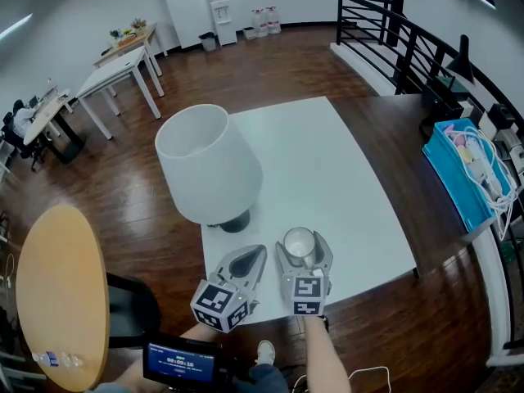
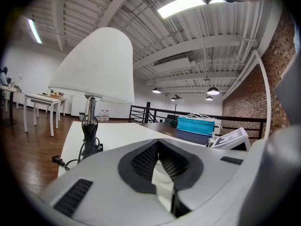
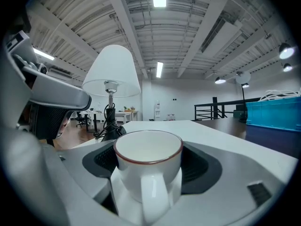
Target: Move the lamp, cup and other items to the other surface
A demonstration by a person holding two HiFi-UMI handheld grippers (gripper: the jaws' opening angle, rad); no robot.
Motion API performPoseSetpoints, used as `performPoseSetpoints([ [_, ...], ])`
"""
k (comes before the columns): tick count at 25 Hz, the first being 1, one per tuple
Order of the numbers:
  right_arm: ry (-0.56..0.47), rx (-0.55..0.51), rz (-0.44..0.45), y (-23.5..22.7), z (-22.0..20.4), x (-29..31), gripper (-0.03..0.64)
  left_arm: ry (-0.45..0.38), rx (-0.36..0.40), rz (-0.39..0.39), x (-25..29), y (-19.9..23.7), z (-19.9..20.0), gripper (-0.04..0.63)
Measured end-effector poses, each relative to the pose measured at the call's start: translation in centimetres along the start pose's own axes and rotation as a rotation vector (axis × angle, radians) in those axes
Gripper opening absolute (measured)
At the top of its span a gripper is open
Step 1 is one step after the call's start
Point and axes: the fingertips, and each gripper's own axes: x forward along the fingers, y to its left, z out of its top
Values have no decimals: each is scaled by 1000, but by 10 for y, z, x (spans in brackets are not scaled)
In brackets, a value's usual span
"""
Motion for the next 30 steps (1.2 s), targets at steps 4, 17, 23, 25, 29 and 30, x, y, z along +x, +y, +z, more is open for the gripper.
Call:
performPoseSetpoints([
  [4,-19,-1,15,7,6,-5,396,-4,5,14,-7,3,3,5],
  [17,-82,-74,137,70,59,-23,396,-54,21,111,-50,25,17,6],
  [23,-107,-106,225,116,78,-29,396,-90,19,182,-85,42,21,6],
  [25,-109,-117,261,135,80,-29,396,-96,16,215,-99,52,21,6],
  [29,-115,-134,346,180,82,-22,396,-115,5,305,-134,81,20,6],
  [30,-118,-134,368,192,84,-20,396,-120,4,330,-144,89,21,6],
])
